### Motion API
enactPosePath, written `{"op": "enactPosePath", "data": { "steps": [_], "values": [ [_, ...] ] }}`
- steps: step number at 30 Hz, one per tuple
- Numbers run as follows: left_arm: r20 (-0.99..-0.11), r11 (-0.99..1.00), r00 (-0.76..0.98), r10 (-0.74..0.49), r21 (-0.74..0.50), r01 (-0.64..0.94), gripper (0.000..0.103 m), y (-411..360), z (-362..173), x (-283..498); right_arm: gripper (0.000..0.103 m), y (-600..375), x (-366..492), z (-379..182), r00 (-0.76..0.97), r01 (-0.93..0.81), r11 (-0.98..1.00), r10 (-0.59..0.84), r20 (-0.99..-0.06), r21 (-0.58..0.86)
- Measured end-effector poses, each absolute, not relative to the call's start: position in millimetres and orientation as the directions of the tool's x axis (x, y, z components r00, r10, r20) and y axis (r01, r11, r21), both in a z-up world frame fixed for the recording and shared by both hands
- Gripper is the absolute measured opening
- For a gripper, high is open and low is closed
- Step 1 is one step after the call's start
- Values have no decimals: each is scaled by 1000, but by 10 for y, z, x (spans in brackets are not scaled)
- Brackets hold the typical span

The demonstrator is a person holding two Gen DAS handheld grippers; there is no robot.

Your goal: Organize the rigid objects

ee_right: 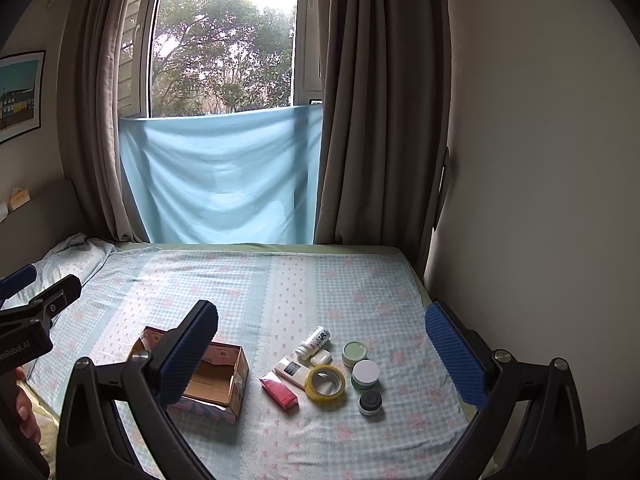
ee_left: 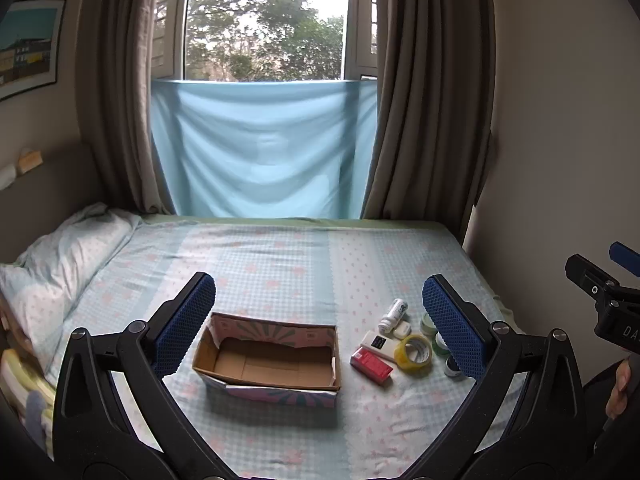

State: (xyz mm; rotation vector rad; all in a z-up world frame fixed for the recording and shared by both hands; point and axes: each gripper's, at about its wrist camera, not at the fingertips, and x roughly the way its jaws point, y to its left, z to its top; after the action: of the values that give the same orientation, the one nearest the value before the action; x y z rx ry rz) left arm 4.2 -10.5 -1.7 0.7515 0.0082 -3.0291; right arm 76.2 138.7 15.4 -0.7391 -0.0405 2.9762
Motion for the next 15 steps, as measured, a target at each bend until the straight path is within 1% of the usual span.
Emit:
{"op": "enactPosePath", "data": {
  "steps": [8, 15],
  "values": [
    [-472, -1000, -882, 4, -8, -1, 103, -139, 1, 39, 103, 1399, 793, 149, -883, -71, -997, 78, -463, -33],
    [-468, -1000, -884, -15, 13, 10, 103, -109, -3, 28, 103, 1392, 794, 154, -888, -69, -997, 79, -453, -39]
  ]
}}
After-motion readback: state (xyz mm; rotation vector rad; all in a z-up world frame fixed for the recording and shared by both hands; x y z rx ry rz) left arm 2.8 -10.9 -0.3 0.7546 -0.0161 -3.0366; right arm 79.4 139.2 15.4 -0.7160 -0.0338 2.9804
